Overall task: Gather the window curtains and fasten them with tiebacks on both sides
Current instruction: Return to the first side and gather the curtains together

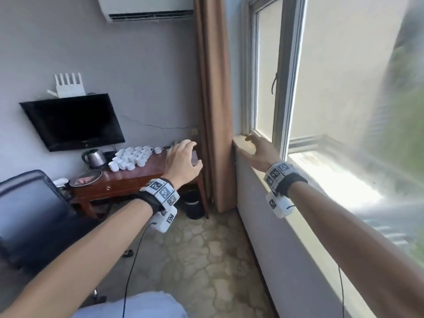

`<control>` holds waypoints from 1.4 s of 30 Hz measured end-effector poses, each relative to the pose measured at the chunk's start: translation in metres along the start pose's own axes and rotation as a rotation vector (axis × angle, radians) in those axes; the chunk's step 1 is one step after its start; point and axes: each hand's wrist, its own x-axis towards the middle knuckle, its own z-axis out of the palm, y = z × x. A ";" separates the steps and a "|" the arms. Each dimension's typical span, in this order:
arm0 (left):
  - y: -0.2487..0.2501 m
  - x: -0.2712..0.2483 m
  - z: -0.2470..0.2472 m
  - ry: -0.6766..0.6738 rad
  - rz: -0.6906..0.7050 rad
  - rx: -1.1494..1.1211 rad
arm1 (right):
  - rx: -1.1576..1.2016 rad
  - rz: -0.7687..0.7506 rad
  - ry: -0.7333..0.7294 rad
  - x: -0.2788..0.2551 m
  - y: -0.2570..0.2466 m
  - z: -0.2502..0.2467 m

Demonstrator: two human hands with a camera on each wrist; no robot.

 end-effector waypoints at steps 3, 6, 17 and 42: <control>-0.041 0.046 0.016 -0.003 -0.059 -0.049 | 0.087 0.037 -0.034 0.076 -0.001 0.038; -0.081 0.097 0.044 -0.006 -0.110 -0.109 | 0.127 0.126 -0.059 0.155 0.007 0.077; -0.196 0.347 0.173 -0.024 -0.125 -0.252 | 0.197 0.213 0.058 0.400 0.053 0.176; -0.307 0.840 0.412 -0.134 -0.316 -0.634 | 0.579 0.178 0.308 0.953 0.203 0.335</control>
